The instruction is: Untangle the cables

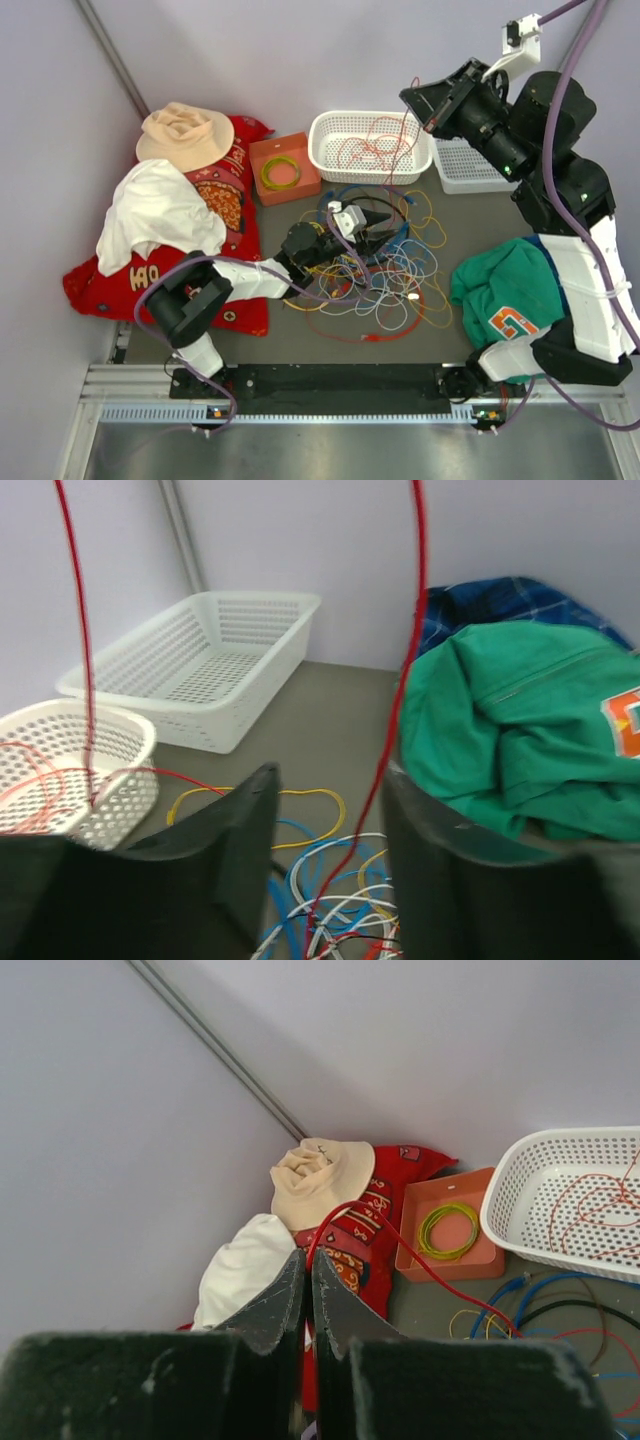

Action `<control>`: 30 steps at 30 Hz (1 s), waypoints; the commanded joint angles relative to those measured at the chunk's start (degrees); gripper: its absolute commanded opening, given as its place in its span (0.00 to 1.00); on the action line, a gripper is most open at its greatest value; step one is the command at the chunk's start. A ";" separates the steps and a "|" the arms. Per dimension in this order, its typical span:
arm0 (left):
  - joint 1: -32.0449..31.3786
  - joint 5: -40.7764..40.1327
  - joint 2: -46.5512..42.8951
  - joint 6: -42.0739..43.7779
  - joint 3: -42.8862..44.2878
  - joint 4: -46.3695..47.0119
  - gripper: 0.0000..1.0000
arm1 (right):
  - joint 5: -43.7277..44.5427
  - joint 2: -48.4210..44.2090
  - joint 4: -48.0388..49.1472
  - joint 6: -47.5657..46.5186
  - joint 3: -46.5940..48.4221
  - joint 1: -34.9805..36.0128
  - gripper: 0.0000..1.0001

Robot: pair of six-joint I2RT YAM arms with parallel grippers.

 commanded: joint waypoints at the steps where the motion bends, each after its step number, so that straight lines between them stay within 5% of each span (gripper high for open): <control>1: 1.07 -0.47 2.38 -1.36 3.18 4.88 0.37 | -1.19 -2.82 1.47 0.17 -1.07 -0.19 0.00; 2: 1.25 -0.65 2.56 -1.37 3.09 4.80 0.31 | -1.19 -2.99 1.38 0.17 -1.07 -0.10 0.00; 3: 1.42 -0.56 2.30 -1.55 2.57 4.71 0.09 | -1.01 -3.08 1.21 -0.10 -0.98 -0.10 0.00; 4: 1.51 -0.73 1.69 -1.90 2.21 4.27 0.00 | -0.92 -3.61 1.12 -0.27 -1.07 -0.19 0.00; 9: 1.69 -4.51 -10.69 -1.55 0.27 -2.56 0.00 | 1.18 -7.03 1.55 -2.12 -4.75 -0.19 0.00; 11: 1.78 -8.87 -17.70 -3.21 3.16 -14.83 0.00 | 1.45 -9.58 2.25 -3.34 -8.79 -0.19 0.00; 14: 1.86 -15.48 -21.86 -9.18 17.28 -39.53 0.00 | 1.71 -13.70 4.19 -4.40 -15.82 -0.19 0.18; 15: 1.86 -18.72 -21.79 -10.41 26.11 -44.72 0.00 | 2.06 -14.50 4.63 -4.67 -17.49 -0.10 0.36; 18: 1.95 -18.94 -18.90 -13.32 42.51 -61.26 0.00 | 2.15 -17.58 4.46 -4.93 -23.03 -0.19 0.57; 20: 1.95 -17.62 -15.83 -15.78 53.12 -69.50 0.00 | 1.54 -18.81 4.72 -4.67 -26.81 -0.19 0.62; 26: 1.95 -13.22 -8.79 -22.46 71.79 -78.61 0.00 | -1.27 -24.44 9.19 -4.05 -36.74 -0.19 0.65; 30: 1.95 -14.00 -7.55 -23.52 75.07 -80.63 0.00 | -3.64 -26.37 11.04 -3.96 -40.17 -0.19 0.65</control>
